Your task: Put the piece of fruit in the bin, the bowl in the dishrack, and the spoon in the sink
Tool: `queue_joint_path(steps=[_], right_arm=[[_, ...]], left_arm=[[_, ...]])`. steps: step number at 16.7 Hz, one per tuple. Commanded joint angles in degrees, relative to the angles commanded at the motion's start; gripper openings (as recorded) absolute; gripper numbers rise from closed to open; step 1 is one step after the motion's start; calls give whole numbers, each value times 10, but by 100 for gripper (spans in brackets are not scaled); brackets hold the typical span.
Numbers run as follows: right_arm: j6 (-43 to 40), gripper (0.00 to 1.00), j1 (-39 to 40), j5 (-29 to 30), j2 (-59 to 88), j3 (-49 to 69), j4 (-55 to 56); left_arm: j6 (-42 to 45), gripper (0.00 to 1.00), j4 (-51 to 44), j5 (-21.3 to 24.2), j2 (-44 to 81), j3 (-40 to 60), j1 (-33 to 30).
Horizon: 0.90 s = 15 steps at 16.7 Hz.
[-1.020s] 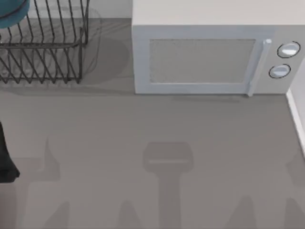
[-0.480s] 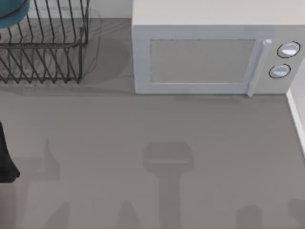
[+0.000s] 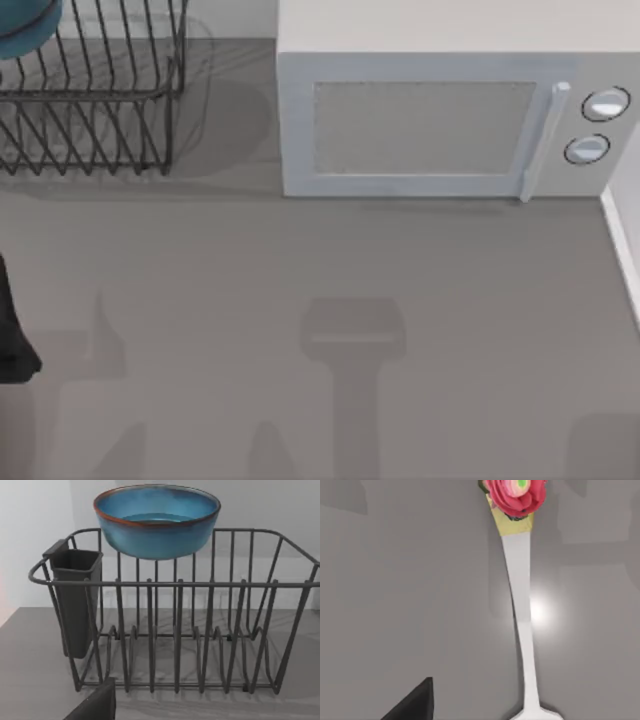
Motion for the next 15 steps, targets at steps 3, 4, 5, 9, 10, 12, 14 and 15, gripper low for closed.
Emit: queue_joint_path(steps=[3,4,5,9,10,12,14,15], right_arm=[[-78,100,-20,0,50,39,-36],[-92,100,-25,0,60,46,-43],[-101,100,-27,0,66,51,-47],[-104,100,-28,-1,68,53,-48],[-103,100,-25,-1,66,51,-47],[-102,100,-26,-1,71,46,-38],[-101,100,-26,-1,87,27,-4],[-101,100,-26,-1,99,13,21]], left_arm=[[0,100,0,0,0,0,0],[0,100,0,0,0,0,0],[0,100,0,0,0,0,0],[0,100,0,0,0,0,0],[0,100,0,0,0,0,0],[0,100,0,0,0,0,0],[0,100,0,0,0,0,0],[0,100,0,0,0,0,0]])
